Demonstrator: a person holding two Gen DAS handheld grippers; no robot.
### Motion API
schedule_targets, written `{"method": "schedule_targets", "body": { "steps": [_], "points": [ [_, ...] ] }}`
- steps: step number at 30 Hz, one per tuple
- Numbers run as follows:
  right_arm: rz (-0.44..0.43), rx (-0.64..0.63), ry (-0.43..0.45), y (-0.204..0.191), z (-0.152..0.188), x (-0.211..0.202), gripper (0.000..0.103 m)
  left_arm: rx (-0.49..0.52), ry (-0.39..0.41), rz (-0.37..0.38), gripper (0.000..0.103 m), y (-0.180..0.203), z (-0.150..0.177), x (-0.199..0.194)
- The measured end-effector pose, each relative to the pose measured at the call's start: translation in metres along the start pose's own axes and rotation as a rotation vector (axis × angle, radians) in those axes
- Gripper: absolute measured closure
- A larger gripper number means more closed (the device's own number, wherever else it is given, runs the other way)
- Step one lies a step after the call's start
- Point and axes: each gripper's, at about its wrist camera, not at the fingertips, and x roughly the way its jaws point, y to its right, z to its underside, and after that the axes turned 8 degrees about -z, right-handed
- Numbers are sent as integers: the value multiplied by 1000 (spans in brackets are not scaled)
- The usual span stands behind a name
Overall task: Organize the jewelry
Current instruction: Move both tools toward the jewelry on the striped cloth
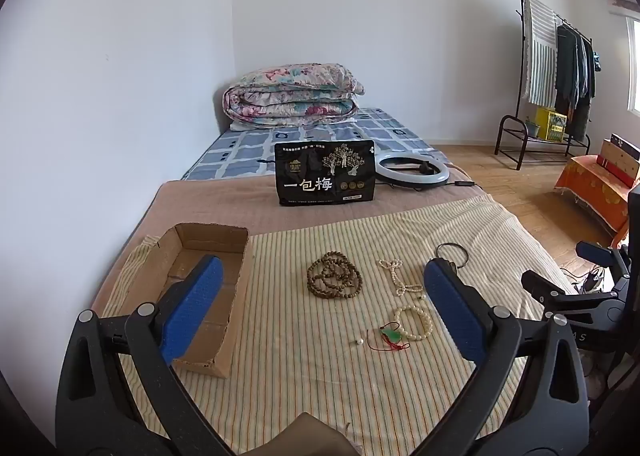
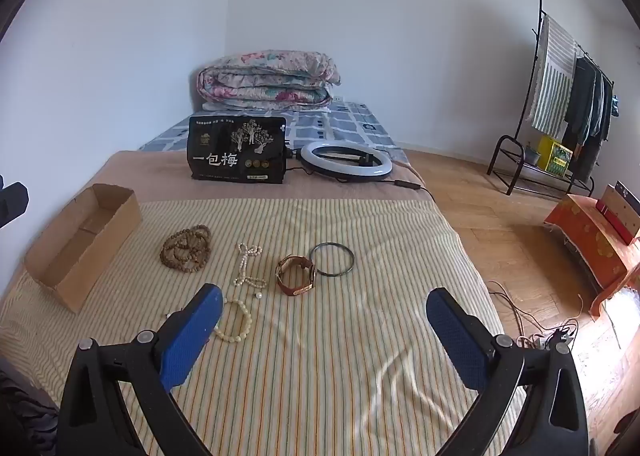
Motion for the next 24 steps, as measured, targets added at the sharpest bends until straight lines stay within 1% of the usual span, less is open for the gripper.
{"method": "schedule_targets", "body": {
  "steps": [6,24],
  "points": [
    [3,-1,-17,-1,0,1,0,-1,0,0,1,-1,0,0],
    [-3,1,-25,-1,-1,2,0,-2,-9,-9,1,-1,4,2]
  ]
}}
